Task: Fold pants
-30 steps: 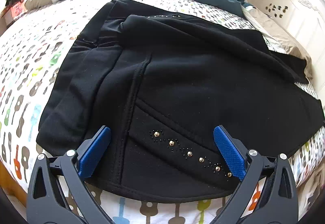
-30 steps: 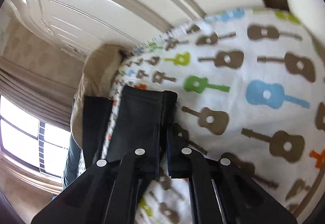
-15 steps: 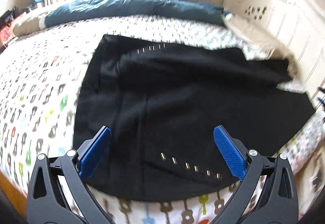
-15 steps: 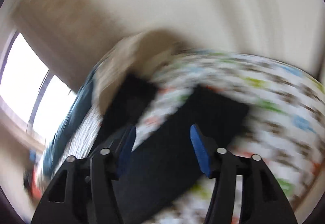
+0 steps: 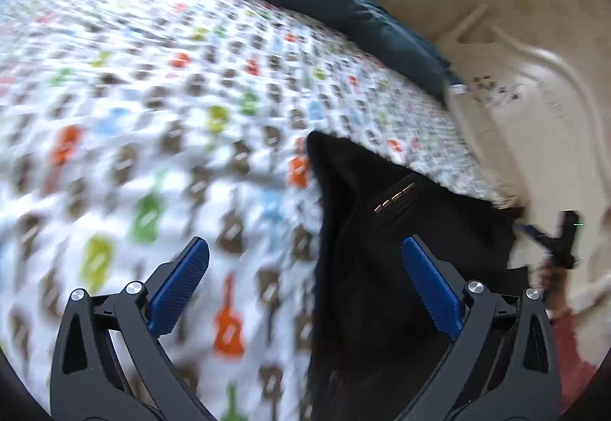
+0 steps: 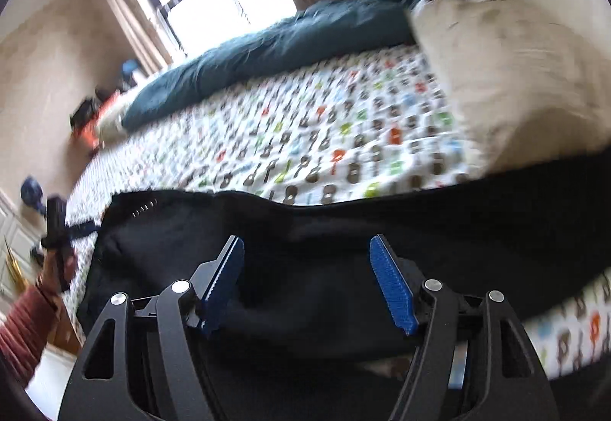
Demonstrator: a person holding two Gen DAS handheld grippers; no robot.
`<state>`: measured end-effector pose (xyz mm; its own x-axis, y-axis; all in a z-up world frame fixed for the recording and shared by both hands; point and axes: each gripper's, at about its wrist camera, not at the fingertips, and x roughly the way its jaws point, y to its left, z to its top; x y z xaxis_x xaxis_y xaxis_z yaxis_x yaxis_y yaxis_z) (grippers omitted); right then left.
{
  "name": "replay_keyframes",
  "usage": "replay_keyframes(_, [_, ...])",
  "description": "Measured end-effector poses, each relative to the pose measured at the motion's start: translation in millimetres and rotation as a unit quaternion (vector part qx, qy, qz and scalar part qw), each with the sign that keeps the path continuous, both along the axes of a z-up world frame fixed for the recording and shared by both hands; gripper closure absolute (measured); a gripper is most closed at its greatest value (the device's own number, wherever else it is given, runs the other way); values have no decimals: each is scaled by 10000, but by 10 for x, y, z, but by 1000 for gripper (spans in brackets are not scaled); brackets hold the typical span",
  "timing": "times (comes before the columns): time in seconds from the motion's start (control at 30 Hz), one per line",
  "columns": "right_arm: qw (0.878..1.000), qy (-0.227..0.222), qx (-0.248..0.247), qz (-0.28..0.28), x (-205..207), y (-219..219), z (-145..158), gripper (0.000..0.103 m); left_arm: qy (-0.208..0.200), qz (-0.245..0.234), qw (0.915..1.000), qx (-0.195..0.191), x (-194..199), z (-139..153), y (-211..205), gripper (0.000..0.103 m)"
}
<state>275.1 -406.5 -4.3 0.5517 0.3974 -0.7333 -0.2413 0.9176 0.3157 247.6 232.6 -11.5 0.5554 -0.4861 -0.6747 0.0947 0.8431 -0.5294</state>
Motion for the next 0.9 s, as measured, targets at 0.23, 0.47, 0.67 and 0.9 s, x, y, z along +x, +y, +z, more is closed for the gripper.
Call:
replay_keyframes(0.23, [9952, 291, -270, 890, 493, 340, -195, 30, 24, -582, 9939, 933, 559, -91, -424, 2])
replay_keyframes(0.47, [9793, 616, -574, 1841, 808, 736, -402, 29, 15, -1140, 9791, 1682, 739, -153, -779, 73])
replay_keyframes(0.67, [9712, 789, -759, 2114, 1049, 937, -540, 29, 167, -1443, 9776, 1523, 815, -161, -847, 95])
replay_keyframes(0.9, [9695, 831, -860, 2139, 953, 1102, -473, 85, 83, -1389, 9795, 1458, 734, -87, -825, 96])
